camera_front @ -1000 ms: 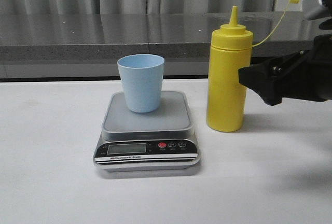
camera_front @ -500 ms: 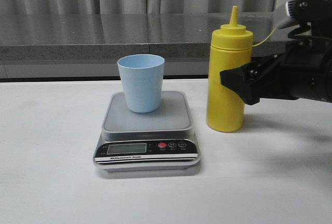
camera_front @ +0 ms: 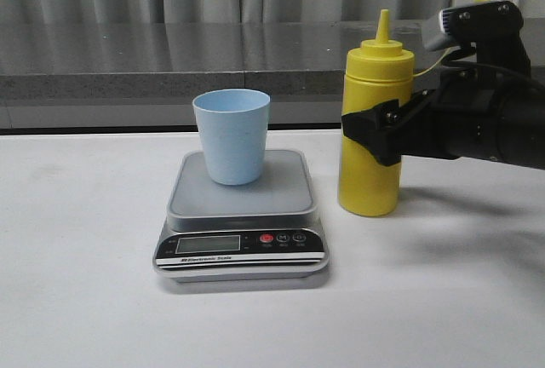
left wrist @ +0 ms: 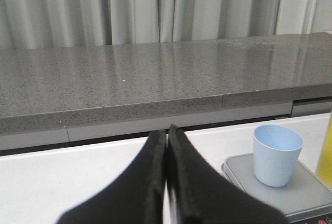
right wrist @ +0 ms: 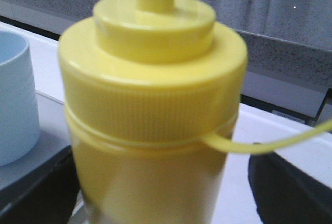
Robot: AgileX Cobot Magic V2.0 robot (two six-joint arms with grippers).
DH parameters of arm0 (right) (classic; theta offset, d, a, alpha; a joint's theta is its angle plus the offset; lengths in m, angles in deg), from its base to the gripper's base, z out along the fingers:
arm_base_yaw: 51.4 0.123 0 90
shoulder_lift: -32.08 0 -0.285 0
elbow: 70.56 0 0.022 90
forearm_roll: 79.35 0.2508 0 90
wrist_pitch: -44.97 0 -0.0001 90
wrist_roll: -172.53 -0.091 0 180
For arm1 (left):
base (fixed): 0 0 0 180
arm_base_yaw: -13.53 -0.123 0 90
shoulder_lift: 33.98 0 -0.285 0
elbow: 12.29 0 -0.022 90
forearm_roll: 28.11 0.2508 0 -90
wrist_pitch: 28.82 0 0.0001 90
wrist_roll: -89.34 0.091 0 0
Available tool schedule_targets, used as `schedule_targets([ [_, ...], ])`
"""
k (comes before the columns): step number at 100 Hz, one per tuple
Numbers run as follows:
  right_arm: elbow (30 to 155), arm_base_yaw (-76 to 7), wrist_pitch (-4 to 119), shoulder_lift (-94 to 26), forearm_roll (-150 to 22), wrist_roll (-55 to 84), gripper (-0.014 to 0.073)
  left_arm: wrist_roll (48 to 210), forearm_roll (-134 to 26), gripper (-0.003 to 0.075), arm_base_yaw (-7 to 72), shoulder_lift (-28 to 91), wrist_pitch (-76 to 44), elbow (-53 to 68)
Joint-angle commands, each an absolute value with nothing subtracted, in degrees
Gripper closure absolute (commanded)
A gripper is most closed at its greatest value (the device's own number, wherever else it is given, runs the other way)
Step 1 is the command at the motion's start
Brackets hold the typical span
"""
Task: Pour seasoning into cup on scale with both arms
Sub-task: 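Move the right gripper to the yellow bottle and grasp its body, then lift the yellow bottle and tilt its nozzle down toward the cup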
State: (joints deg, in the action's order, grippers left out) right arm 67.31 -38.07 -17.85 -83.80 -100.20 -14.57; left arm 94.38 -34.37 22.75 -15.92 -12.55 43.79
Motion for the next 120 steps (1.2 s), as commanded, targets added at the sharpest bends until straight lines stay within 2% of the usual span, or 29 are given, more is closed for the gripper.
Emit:
schedule_targets([
  [1,69.10,-38.07,-22.35,-81.97,-100.60,-14.85,-0.0053,94.44,-34.56,0.0740,22.69,-15.47,-16.97,42.22],
  [49,69.62,-38.07,-23.90,-84.22,-101.43,-17.10,-0.0049,94.44,-34.56,0.0740,22.69,-15.47,-16.97,42.22],
  [59,69.62,-38.07,-24.09,-84.22,-101.64,-17.25,0.0015,94.44,-34.56,0.0740,22.69,-15.47,-16.97,42.22],
  [70,69.62,-38.07,-24.15,-84.22,-101.69,-17.25,0.0165,94.44,-34.56,0.0740,22.69,-15.47,-16.97,42.22],
  [83,69.62,-38.07,-25.47,-84.22,-101.71,-17.25,0.0279,94.44,-34.56,0.0740,22.69,-15.47,-16.97,42.22],
  [102,69.62,-38.13,-27.90,-83.62,-101.71,-17.25,0.0284,94.44,-34.56,0.0740,22.69,-15.47,-16.97,42.22],
  [120,69.62,-38.13,-19.30,-79.65,-102.94,-15.52,0.0284,94.44,-34.56,0.0740,22.69,-15.47,-16.97,42.22],
])
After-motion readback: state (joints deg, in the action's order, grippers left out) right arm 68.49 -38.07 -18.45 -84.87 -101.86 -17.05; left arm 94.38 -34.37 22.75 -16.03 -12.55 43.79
